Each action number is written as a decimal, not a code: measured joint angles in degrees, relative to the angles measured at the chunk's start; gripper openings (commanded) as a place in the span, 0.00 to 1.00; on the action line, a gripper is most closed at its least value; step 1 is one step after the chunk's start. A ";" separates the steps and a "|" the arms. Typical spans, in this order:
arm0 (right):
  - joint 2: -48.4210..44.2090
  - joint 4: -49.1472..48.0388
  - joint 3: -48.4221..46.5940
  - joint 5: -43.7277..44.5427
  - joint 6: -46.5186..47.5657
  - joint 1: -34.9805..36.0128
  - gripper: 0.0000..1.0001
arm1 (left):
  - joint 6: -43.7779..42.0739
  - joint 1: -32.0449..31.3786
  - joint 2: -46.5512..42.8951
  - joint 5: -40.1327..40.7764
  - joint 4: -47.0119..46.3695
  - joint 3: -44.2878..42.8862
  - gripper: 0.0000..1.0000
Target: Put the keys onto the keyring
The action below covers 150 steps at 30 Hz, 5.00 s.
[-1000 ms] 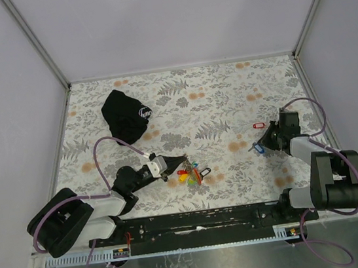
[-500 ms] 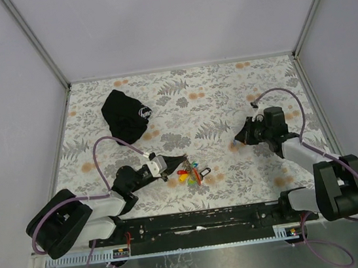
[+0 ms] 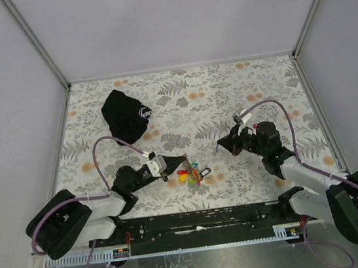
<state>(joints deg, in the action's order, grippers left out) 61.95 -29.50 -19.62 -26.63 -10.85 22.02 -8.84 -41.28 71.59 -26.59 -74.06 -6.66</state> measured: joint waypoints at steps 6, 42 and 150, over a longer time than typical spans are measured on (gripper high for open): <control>0.39 -8.11 3.43 -0.98 -0.39 1.22 0.00 | 0.09 0.00 0.00 0.04 0.00 0.00 0.00; 47.17 -60.02 6.62 26.21 -6.69 11.37 0.10 | 1.11 -0.22 0.15 0.09 -0.07 0.00 0.00; 12.46 27.63 -21.29 -11.47 30.62 6.49 0.00 | 0.90 -0.22 -0.66 -0.17 1.62 -0.42 0.00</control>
<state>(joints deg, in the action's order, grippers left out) 74.41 -1.87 -40.91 -38.11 19.77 28.51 -7.94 -41.50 70.94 -26.76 -72.44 -7.07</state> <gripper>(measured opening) 0.014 0.009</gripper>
